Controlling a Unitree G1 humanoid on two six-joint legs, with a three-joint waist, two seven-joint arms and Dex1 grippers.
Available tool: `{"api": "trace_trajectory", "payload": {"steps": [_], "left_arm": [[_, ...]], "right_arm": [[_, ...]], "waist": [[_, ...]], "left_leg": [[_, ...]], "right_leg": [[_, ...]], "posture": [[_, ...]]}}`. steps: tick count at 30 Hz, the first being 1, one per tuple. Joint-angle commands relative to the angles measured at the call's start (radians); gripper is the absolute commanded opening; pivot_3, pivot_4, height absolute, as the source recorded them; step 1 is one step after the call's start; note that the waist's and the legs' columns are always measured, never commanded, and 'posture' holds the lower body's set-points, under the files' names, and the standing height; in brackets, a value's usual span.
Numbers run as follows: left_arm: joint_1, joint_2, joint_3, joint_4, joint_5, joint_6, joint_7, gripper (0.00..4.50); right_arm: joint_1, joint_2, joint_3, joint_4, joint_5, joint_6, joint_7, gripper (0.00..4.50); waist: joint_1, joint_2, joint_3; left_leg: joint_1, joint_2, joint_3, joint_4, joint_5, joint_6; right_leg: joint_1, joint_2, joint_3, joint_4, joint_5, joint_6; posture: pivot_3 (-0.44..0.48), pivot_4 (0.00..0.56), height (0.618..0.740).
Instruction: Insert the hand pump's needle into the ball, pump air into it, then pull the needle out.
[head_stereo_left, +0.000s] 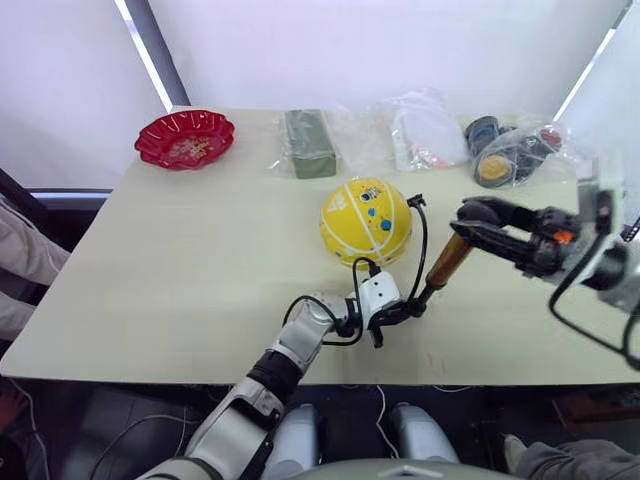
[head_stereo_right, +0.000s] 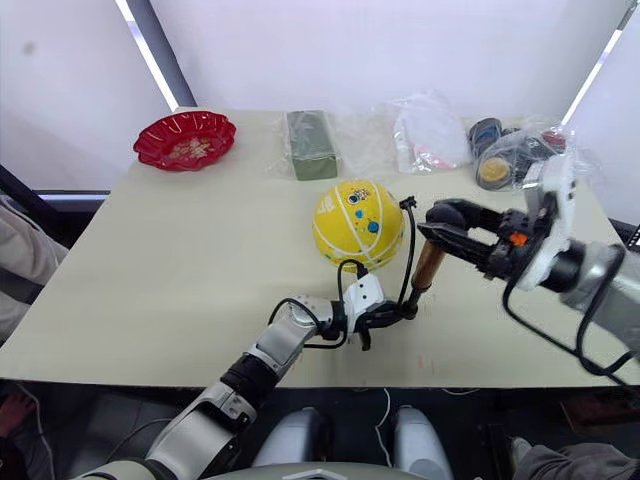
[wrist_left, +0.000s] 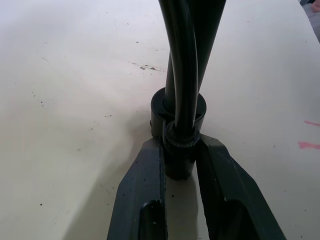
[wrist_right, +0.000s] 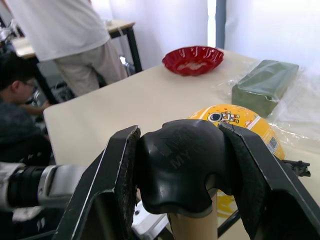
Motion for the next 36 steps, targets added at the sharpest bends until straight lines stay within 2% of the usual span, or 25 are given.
{"api": "trace_trajectory", "payload": {"steps": [1,7,10,13,19,23,27,31,36], "left_arm": [[0.034,0.013,-0.025,0.054,0.023,0.043,-0.015,0.36],[0.036,0.013,-0.021,0.050,0.023,0.049,-0.012,0.36],[0.035,0.015,-0.021,0.051,0.024,0.048,-0.014,0.36],[0.035,0.016,-0.021,0.053,0.025,0.046,-0.016,0.36],[0.033,0.016,-0.020,0.059,0.024,0.042,-0.022,0.36],[0.029,0.015,-0.022,0.067,0.025,0.037,-0.028,0.36],[0.026,0.016,-0.019,0.071,0.024,0.036,-0.032,0.36],[0.026,0.013,-0.019,0.073,0.025,0.037,-0.031,0.36],[0.029,0.012,-0.018,0.069,0.026,0.037,-0.026,0.36]], "right_arm": [[0.082,0.052,0.125,0.050,-0.149,-0.053,0.041,1.97],[0.174,0.128,0.273,0.181,-0.361,-0.192,0.136,1.97],[0.163,0.145,0.273,0.193,-0.388,-0.213,0.153,1.97],[0.121,0.121,0.205,0.118,-0.338,-0.185,0.139,1.97],[0.005,0.004,-0.031,0.000,-0.089,-0.071,0.078,1.97],[-0.078,-0.130,-0.223,0.003,0.118,0.005,0.041,1.97],[-0.107,-0.198,-0.292,0.024,0.244,0.056,-0.011,1.97],[-0.057,-0.162,-0.205,0.008,0.195,0.064,-0.032,1.97],[0.034,-0.029,-0.012,0.020,0.017,0.004,-0.027,1.97]], "waist": [[-0.003,0.000,0.000],[-0.011,-0.001,-0.002],[-0.013,-0.001,-0.003],[-0.013,-0.001,-0.002],[-0.011,0.003,0.001],[-0.007,0.006,0.008],[-0.007,0.004,0.013],[-0.007,0.003,0.014],[-0.013,-0.005,0.009]], "left_leg": [[0.001,0.000,0.001,0.000,0.000,0.000],[0.003,0.000,0.007,0.000,-0.001,0.001],[0.004,0.000,0.009,0.000,-0.002,0.002],[0.005,0.000,0.010,0.000,-0.002,0.002],[0.003,-0.001,0.011,0.000,-0.002,0.002],[0.001,-0.002,0.016,0.000,-0.004,0.005],[0.001,-0.003,0.020,0.001,-0.006,0.008],[0.001,-0.003,0.023,0.002,-0.006,0.009],[0.003,-0.003,0.024,0.002,-0.007,0.010]], "right_leg": [[0.000,-0.001,0.000,0.000,0.000,0.000],[0.000,-0.019,-0.020,0.000,0.002,0.003],[0.000,-0.025,-0.028,0.000,0.003,0.003],[0.000,-0.032,-0.037,0.000,0.003,0.004],[-0.001,-0.045,-0.053,0.000,0.005,0.004],[-0.003,-0.049,-0.055,-0.001,0.006,0.007],[-0.003,-0.049,-0.055,-0.004,0.008,0.010],[-0.004,-0.049,-0.053,-0.004,0.009,0.012],[-0.003,-0.048,-0.051,-0.005,0.010,0.013]], "posture": [[0.000,0.150,0.740],[0.000,0.150,0.740],[0.000,0.150,0.740],[0.000,0.150,0.740],[0.000,0.150,0.740],[0.000,0.150,0.740],[0.000,0.150,0.740],[0.000,0.150,0.740],[0.000,0.150,0.740]]}}
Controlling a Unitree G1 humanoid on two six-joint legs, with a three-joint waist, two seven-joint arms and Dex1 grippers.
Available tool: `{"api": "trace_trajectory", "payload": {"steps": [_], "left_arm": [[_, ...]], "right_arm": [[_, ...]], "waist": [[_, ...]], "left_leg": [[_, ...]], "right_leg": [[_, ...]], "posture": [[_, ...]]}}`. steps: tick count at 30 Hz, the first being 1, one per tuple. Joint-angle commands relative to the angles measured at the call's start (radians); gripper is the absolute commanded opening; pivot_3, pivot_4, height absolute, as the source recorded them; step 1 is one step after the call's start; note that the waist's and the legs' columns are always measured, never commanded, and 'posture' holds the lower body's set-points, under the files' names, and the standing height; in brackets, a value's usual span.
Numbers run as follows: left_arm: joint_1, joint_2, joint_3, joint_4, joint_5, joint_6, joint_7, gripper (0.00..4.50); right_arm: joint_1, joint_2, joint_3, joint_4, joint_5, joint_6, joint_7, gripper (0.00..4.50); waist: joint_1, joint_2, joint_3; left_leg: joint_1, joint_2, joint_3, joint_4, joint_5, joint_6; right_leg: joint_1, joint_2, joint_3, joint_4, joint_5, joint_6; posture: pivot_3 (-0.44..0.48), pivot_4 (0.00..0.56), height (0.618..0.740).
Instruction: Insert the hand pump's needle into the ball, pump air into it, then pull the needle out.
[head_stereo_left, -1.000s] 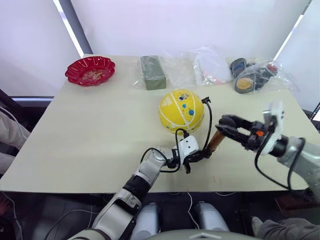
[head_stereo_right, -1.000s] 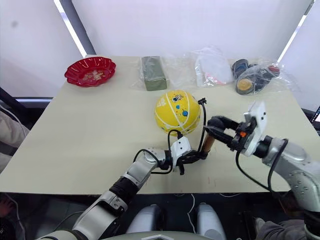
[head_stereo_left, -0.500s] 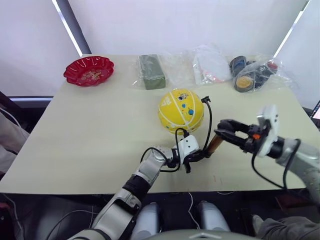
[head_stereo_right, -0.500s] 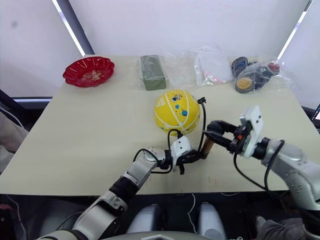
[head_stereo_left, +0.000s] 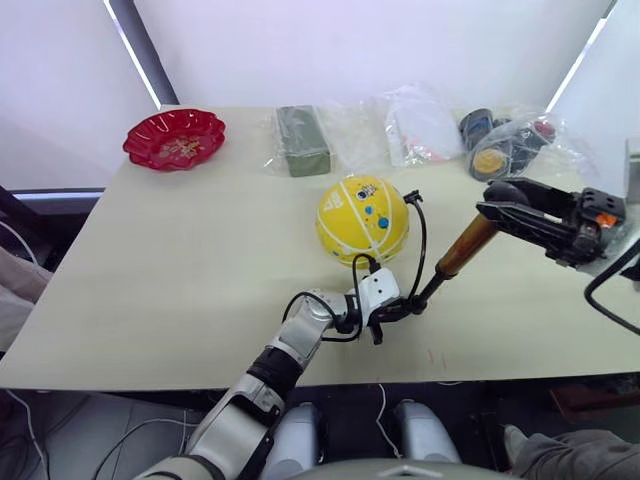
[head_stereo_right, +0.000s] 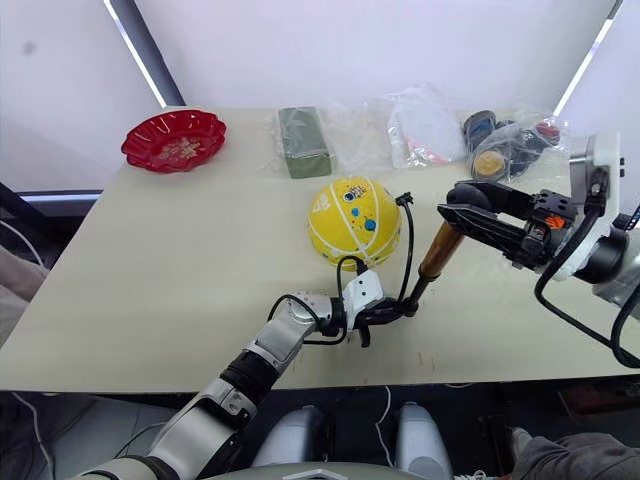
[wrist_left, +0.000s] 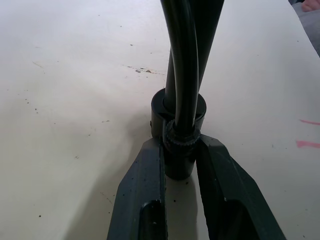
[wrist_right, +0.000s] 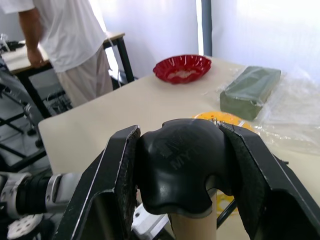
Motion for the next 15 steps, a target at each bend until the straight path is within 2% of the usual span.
{"api": "trace_trajectory", "payload": {"steps": [1,3,6,9,12,15], "left_arm": [[0.043,0.009,-0.030,0.065,0.026,0.042,-0.008,0.36],[0.047,0.009,-0.028,0.058,0.026,0.044,-0.004,0.36],[0.055,0.013,-0.027,0.047,0.025,0.048,-0.001,0.36],[0.057,0.014,-0.028,0.043,0.024,0.050,0.000,0.36],[0.055,0.013,-0.030,0.046,0.025,0.050,-0.002,0.36],[0.053,0.012,-0.031,0.051,0.025,0.046,-0.002,0.36]], "right_arm": [[0.071,0.069,0.140,0.022,-0.158,-0.034,-0.007,1.97],[0.124,0.116,0.230,0.059,-0.269,-0.092,0.028,1.97],[0.181,0.166,0.342,0.132,-0.411,-0.171,0.082,1.97],[0.199,0.200,0.394,0.192,-0.497,-0.226,0.126,1.96],[0.175,0.232,0.390,0.224,-0.525,-0.248,0.122,1.96],[0.134,0.223,0.326,0.142,-0.470,-0.221,0.104,1.96]], "waist": [[0.000,-0.002,-0.002],[-0.004,-0.001,-0.003],[-0.004,-0.006,-0.008],[-0.007,-0.005,-0.008],[-0.008,-0.005,-0.009],[-0.007,-0.005,-0.009]], "left_leg": [[0.000,0.000,0.000,0.000,0.000,0.000],[0.001,0.000,0.000,0.001,0.000,0.000],[0.002,0.001,0.002,0.000,0.000,0.000],[0.002,0.001,0.002,0.000,0.000,0.000],[0.003,0.002,0.003,0.000,0.000,0.000],[0.003,0.002,0.003,0.000,0.000,0.000]], "right_leg": [[0.000,0.000,0.000,0.000,0.000,0.000],[0.000,0.000,0.000,0.000,0.000,0.001],[0.000,0.000,0.000,0.000,0.001,0.001],[0.000,0.000,0.001,0.000,0.001,0.001],[0.000,0.000,0.000,0.000,0.001,0.001],[0.000,-0.001,0.000,0.000,0.001,0.001]], "posture": [[0.000,0.150,0.740],[0.000,0.150,0.740],[0.000,0.150,0.740],[0.000,0.150,0.740],[0.000,0.150,0.740],[0.000,0.150,0.740]]}}
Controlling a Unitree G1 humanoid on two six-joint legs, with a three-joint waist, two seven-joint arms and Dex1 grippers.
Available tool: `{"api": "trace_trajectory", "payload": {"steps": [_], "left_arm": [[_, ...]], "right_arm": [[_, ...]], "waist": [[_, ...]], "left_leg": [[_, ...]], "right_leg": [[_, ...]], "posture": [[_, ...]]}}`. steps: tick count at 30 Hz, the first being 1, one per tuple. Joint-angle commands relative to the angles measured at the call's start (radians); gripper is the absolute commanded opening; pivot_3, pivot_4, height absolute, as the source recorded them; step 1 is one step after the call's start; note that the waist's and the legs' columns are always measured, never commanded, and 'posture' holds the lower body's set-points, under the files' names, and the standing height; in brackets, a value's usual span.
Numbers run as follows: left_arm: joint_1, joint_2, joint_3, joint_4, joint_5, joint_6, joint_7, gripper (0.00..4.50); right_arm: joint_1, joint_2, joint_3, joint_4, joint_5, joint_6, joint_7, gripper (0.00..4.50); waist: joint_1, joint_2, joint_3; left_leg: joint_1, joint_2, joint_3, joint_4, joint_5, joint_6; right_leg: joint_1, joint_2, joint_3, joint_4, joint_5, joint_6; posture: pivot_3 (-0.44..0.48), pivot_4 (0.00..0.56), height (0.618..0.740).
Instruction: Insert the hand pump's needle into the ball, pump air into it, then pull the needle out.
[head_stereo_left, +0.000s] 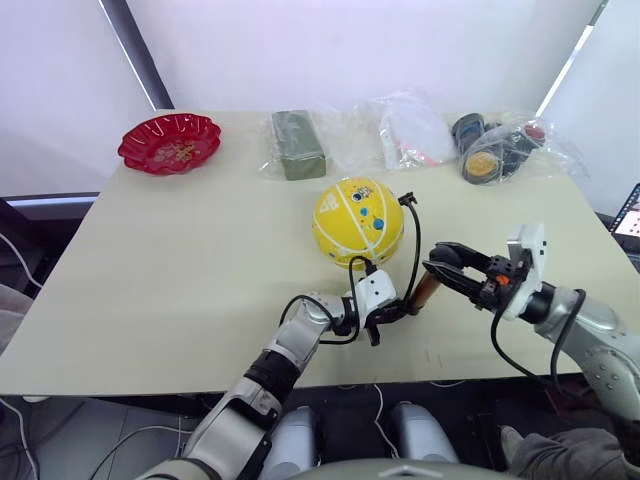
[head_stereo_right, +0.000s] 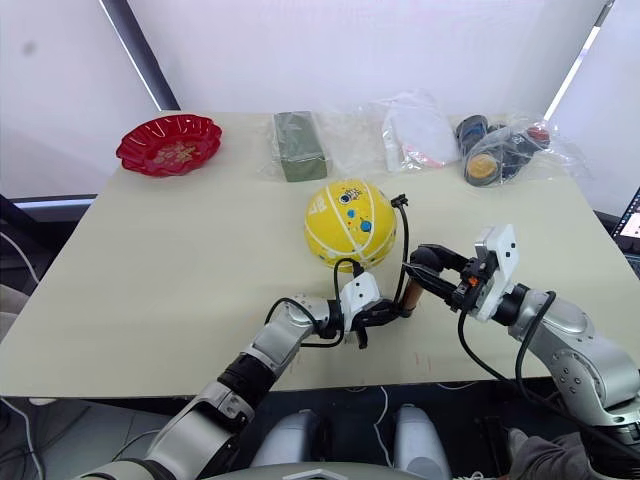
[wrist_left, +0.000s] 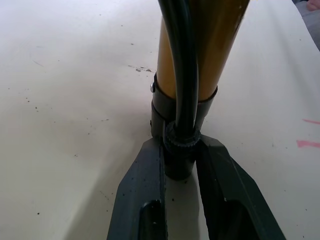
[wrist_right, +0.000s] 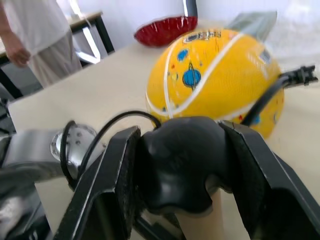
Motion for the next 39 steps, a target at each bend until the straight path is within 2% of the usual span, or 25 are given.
{"api": "trace_trajectory", "payload": {"steps": [1,6,10,12,15,18,21,30,34,39], "left_arm": [[0.038,0.007,-0.033,0.057,0.023,0.044,-0.019,0.36],[0.031,0.005,-0.034,0.073,0.024,0.035,-0.023,0.36],[0.027,0.002,-0.035,0.082,0.024,0.028,-0.029,0.36],[0.025,0.002,-0.034,0.086,0.023,0.026,-0.032,0.36],[0.023,0.002,-0.033,0.089,0.024,0.023,-0.036,0.36],[0.022,-0.001,-0.033,0.091,0.025,0.023,-0.036,0.36],[0.022,-0.003,-0.033,0.091,0.025,0.023,-0.033,0.36],[0.035,-0.001,-0.028,0.073,0.024,0.034,-0.018,0.36],[0.036,-0.005,-0.028,0.074,0.025,0.035,-0.014,0.36],[0.020,-0.014,-0.035,0.104,0.029,0.016,-0.017,0.36]], "right_arm": [[-0.011,-0.024,-0.044,-0.044,0.031,0.075,-0.027,1.96],[-0.103,-0.120,-0.227,-0.166,0.237,0.184,-0.090,1.96],[-0.201,-0.241,-0.390,-0.189,0.469,0.256,-0.156,1.96],[-0.232,-0.295,-0.433,-0.181,0.560,0.285,-0.190,1.96],[-0.238,-0.335,-0.427,-0.184,0.607,0.312,-0.220,1.96],[-0.184,-0.291,-0.327,-0.193,0.526,0.310,-0.230,1.96],[-0.128,-0.183,-0.219,-0.177,0.454,0.278,-0.222,1.96],[0.062,-0.013,0.054,-0.015,0.044,0.094,-0.079,1.96],[0.099,0.019,0.066,0.031,-0.033,0.048,-0.051,1.96],[0.055,0.011,-0.034,-0.060,0.033,0.081,-0.094,1.96]], "waist": [[0.001,0.000,0.000],[0.005,0.007,0.005],[0.007,0.009,0.009],[0.008,0.010,0.011],[0.009,0.009,0.011],[0.010,0.008,0.011],[0.010,0.004,0.008],[0.007,-0.001,0.002],[0.005,-0.001,0.000],[0.008,-0.001,0.000]], "left_leg": [[0.000,0.000,0.000,0.000,0.000,0.000],[-0.003,0.000,0.001,0.000,0.000,0.000],[-0.004,-0.001,0.004,0.000,-0.001,0.001],[-0.004,-0.002,0.007,0.000,-0.002,0.003],[-0.004,-0.002,0.007,0.000,-0.003,0.004],[-0.005,-0.002,0.008,0.000,-0.003,0.005],[-0.004,-0.002,0.008,0.001,-0.003,0.005],[-0.002,-0.001,0.009,0.001,-0.004,0.006],[-0.001,-0.001,0.009,0.001,-0.004,0.006],[0.000,-0.001,0.009,0.001,-0.004,0.006]], "right_leg": [[0.000,0.000,0.000,0.000,0.000,0.000],[-0.002,-0.006,-0.001,0.000,0.000,0.000],[-0.004,-0.010,-0.007,0.000,0.002,0.002],[-0.004,-0.018,-0.015,-0.001,0.003,0.004],[-0.004,-0.019,-0.019,-0.003,0.004,0.004],[-0.004,-0.019,-0.018,-0.004,0.004,0.005],[-0.003,-0.018,-0.019,-0.004,0.004,0.005],[-0.002,-0.014,-0.020,-0.004,0.004,0.006],[-0.001,-0.014,-0.019,-0.004,0.004,0.006],[-0.001,-0.018,-0.020,-0.004,0.004,0.006]], "posture": [[0.000,0.150,0.740],[0.000,0.150,0.740],[0.000,0.150,0.740],[0.000,0.150,0.740],[0.000,0.150,0.740],[0.000,0.150,0.740],[0.000,0.150,0.740],[0.000,0.150,0.740],[0.000,0.150,0.740],[0.000,0.150,0.740]]}}
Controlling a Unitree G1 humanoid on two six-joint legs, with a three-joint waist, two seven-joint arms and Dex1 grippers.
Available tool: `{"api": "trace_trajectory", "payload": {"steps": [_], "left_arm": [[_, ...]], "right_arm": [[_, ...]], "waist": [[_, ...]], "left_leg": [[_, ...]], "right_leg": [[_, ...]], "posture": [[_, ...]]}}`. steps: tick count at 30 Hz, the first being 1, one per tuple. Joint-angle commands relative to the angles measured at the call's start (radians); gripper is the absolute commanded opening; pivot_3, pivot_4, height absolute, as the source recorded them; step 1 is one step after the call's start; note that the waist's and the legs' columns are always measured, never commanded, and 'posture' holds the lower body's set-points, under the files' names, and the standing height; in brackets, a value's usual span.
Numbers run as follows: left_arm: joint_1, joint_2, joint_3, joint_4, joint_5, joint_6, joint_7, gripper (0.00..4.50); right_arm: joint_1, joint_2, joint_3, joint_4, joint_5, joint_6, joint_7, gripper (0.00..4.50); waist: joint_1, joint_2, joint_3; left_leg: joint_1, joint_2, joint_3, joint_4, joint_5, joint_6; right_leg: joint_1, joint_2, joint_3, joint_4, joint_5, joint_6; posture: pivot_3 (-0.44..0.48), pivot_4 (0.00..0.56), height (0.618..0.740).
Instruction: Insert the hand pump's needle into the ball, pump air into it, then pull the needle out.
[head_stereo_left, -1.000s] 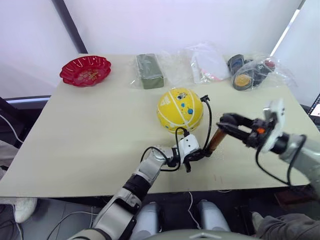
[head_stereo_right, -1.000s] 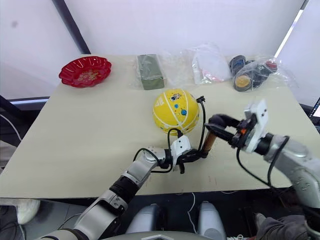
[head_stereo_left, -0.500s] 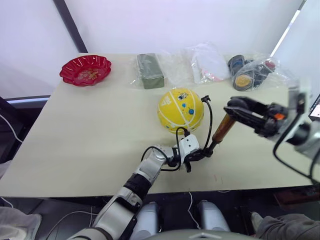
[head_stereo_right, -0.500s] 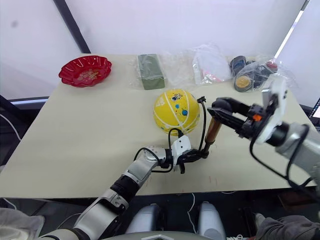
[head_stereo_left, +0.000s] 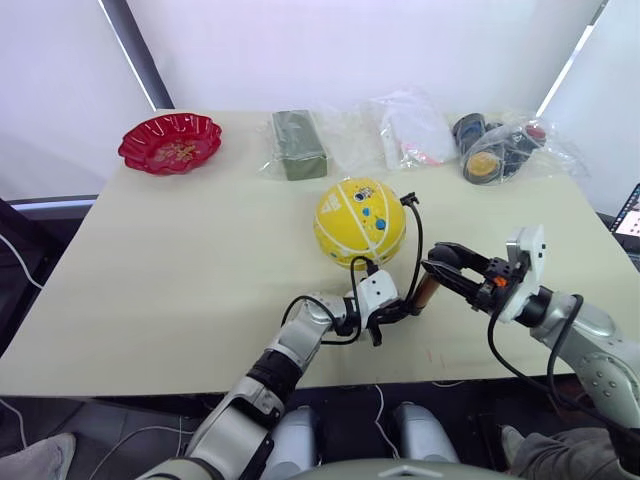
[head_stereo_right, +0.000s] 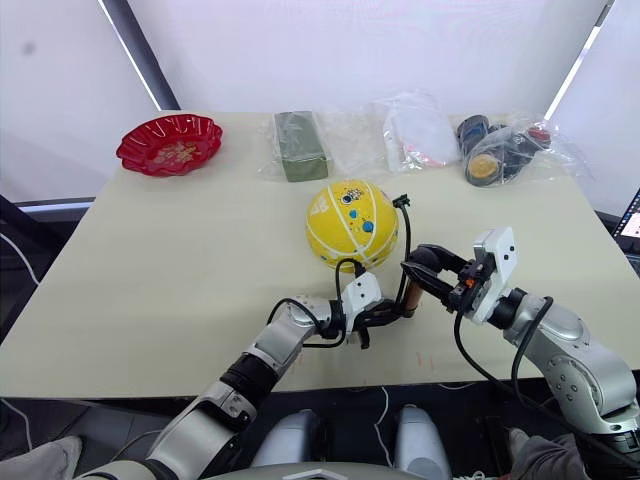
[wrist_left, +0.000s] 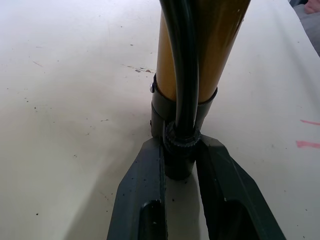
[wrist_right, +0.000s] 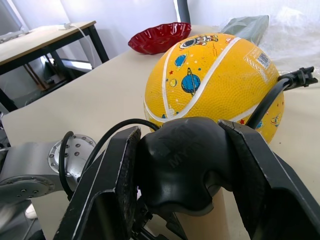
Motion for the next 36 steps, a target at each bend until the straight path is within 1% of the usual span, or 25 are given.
{"api": "trace_trajectory", "payload": {"steps": [1,4,5,6,8,10,13,16,19,21,24,26,27,28,31,36], "left_arm": [[0.022,-0.003,-0.040,0.088,0.031,0.024,-0.019,0.36],[0.007,-0.012,-0.049,0.109,0.036,0.009,-0.027,0.36],[-0.002,-0.019,-0.052,0.120,0.039,0.005,-0.028,0.36],[-0.012,-0.025,-0.054,0.132,0.041,0.001,-0.031,0.36],[-0.025,-0.031,-0.057,0.150,0.044,-0.005,-0.037,0.36],[-0.030,-0.032,-0.059,0.160,0.044,-0.011,-0.041,0.36],[-0.035,-0.030,-0.061,0.169,0.042,-0.017,-0.043,0.36],[-0.037,-0.029,-0.061,0.173,0.040,-0.019,-0.044,0.36],[-0.039,-0.028,-0.061,0.177,0.040,-0.021,-0.045,0.36],[-0.038,-0.027,-0.061,0.177,0.040,-0.021,-0.043,0.36],[-0.035,-0.023,-0.056,0.169,0.038,-0.016,-0.038,0.36],[-0.030,-0.018,-0.055,0.161,0.038,-0.013,-0.037,0.36],[-0.029,-0.017,-0.054,0.159,0.037,-0.012,-0.036,0.36],[-0.027,-0.014,-0.053,0.154,0.037,-0.010,-0.036,0.36],[-0.022,-0.007,-0.051,0.145,0.035,-0.005,-0.035,0.36],[-0.019,-0.001,-0.050,0.144,0.034,-0.005,-0.033,0.36]], "right_arm": [[0.000,-0.023,-0.052,-0.037,0.035,0.084,-0.045,1.96],[-0.032,-0.052,-0.131,-0.094,0.111,0.132,-0.078,1.96],[-0.053,-0.080,-0.188,-0.117,0.166,0.154,-0.098,1.96],[-0.074,-0.124,-0.258,-0.140,0.235,0.178,-0.114,1.96],[-0.103,-0.196,-0.360,-0.168,0.343,0.220,-0.138,1.96],[-0.116,-0.238,-0.403,-0.173,0.409,0.245,-0.161,1.96],[-0.134,-0.287,-0.445,-0.170,0.486,0.277,-0.200,1.96],[-0.130,-0.289,-0.412,-0.163,0.485,0.291,-0.225,1.96],[-0.081,-0.227,-0.296,-0.150,0.392,0.277,-0.215,1.96],[-0.035,-0.172,-0.212,-0.122,0.308,0.249,-0.196,1.96],[0.055,-0.082,-0.058,-0.060,0.144,0.167,-0.133,1.96],[0.085,-0.039,0.017,-0.011,0.058,0.112,-0.099,1.96],[0.091,-0.021,0.033,0.005,0.029,0.093,-0.086,1.96],[0.093,-0.006,0.042,0.021,0.006,0.075,-0.072,1.95],[0.085,0.013,0.033,0.037,-0.029,0.037,-0.034,1.93],[0.019,-0.044,-0.101,-0.039,0.045,0.056,-0.011,1.93]], "waist": [[0.005,0.001,0.000],[0.022,0.002,0.002],[0.024,0.002,0.002],[0.029,0.005,0.003],[0.041,0.017,0.011],[0.048,0.017,0.011],[0.051,0.017,0.011],[0.053,0.019,0.010],[0.051,0.018,0.010],[0.051,0.017,0.009],[0.048,0.021,0.006],[0.047,0.014,-0.002],[0.047,0.014,-0.003],[0.044,0.016,-0.005],[0.044,0.014,-0.007],[0.045,0.016,-0.006]], "left_leg": [[0.000,0.000,0.000,0.000,0.000,0.000],[-0.002,-0.001,0.000,0.000,0.000,0.000],[-0.003,-0.001,0.000,0.000,0.000,0.000],[-0.003,-0.001,0.000,0.000,0.000,0.000],[-0.008,-0.003,-0.001,0.002,0.000,0.001],[-0.010,-0.005,-0.001,0.003,-0.001,0.002],[-0.014,-0.004,-0.006,0.004,-0.001,0.002],[-0.019,-0.004,-0.009,0.007,-0.001,0.002],[-0.021,-0.004,-0.013,0.011,-0.001,0.002],[-0.020,-0.004,-0.015,0.011,-0.001,0.002],[-0.019,-0.004,-0.016,0.012,-0.001,0.002],[-0.019,-0.004,-0.017,0.012,-0.001,0.002],[-0.019,-0.002,-0.018,0.012,-0.001,0.002],[-0.018,-0.001,-0.018,0.012,-0.001,0.002],[-0.015,0.000,-0.018,0.012,-0.001,0.002],[-0.013,0.003,-0.018,0.012,-0.001,0.002]], "right_leg": [[0.000,0.000,0.000,0.000,0.000,0.000],[0.000,-0.001,-0.002,-0.001,0.000,0.000],[-0.001,-0.001,-0.003,-0.001,0.001,0.000],[-0.001,-0.001,-0.003,-0.002,0.001,0.000],[-0.002,-0.002,-0.004,-0.003,0.001,0.001],[-0.003,-0.002,-0.004,-0.004,0.003,0.003],[-0.002,0.000,-0.011,-0.008,0.003,0.003],[-0.004,0.000,-0.015,-0.007,0.003,0.003],[-0.002,0.001,-0.019,-0.007,0.003,0.003],[0.000,0.001,-0.021,-0.007,0.003,0.003],[0.001,0.002,-0.022,-0.007,0.003,0.003],[0.001,0.003,-0.022,-0.007,0.003,0.003],[0.001,0.006,-0.022,-0.007,0.003,0.002],[0.002,0.007,-0.022,-0.007,0.002,0.002],[0.003,0.007,-0.022,-0.007,0.003,0.002],[0.005,0.009,-0.022,-0.007,0.003,0.000]], "posture": [[0.000,0.150,0.740],[0.000,0.150,0.740],[0.000,0.150,0.740],[0.000,0.150,0.740],[0.000,0.150,0.740],[0.000,0.150,0.740],[0.000,0.150,0.740],[0.000,0.150,0.740],[0.000,0.150,0.740],[0.000,0.150,0.740],[0.000,0.150,0.740],[0.000,0.150,0.740],[0.000,0.150,0.740],[0.000,0.150,0.740],[0.000,0.150,0.740],[0.000,0.150,0.740]]}}
